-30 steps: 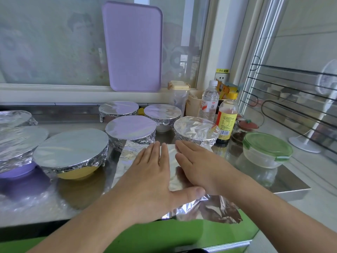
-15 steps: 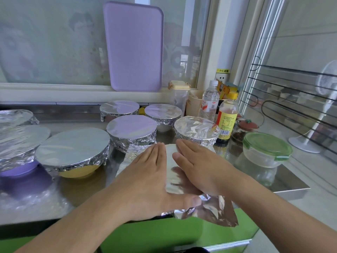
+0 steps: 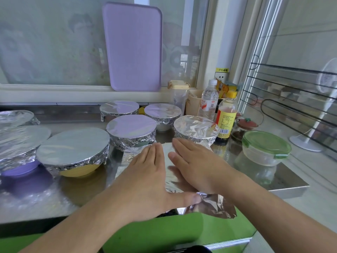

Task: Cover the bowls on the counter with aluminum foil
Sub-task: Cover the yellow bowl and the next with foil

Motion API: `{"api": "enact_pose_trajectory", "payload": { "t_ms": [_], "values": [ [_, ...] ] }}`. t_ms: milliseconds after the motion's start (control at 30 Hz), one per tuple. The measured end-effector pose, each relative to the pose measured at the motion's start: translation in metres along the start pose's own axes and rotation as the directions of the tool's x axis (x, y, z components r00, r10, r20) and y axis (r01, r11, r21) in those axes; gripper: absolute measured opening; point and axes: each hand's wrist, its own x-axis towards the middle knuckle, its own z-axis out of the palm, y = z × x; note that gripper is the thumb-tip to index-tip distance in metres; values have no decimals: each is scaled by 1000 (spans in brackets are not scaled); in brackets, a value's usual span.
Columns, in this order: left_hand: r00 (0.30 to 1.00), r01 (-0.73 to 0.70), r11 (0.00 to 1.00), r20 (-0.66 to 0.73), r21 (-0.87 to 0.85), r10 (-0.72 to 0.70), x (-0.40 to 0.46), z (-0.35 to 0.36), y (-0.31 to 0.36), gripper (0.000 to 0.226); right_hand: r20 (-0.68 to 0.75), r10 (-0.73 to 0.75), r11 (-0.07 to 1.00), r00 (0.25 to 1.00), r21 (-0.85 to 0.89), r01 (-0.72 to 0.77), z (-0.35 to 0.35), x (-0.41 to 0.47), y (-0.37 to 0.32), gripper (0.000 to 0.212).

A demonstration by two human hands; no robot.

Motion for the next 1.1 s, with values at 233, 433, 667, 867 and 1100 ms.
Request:
{"api": "enact_pose_trajectory", "payload": {
  "t_ms": [233,433,667,867,1100],
  "values": [
    [1000,1,1000,23,-10,-1,-3,-3,-1,145,26,57,998,998,-24,-56,-6,-14,12,64],
    [1000,-8,1000,-4,10,8,-4,-3,-1,144,61,-106,988,993,-109,112,-6,2,-8,92],
    [999,-5,995,51,-99,10,-3,-6,-4,145,46,57,998,997,17,-58,-4,-10,-1,76],
    [995,-10,957,-101,-290,-20,23,-20,3,99,51,-126,956,991,-262,135,-5,-15,0,79],
    [974,-59,934,-224,-352,-23,34,-2,-1,79,-93,-144,969,985,-214,121,15,-15,26,34]
  ]
}}
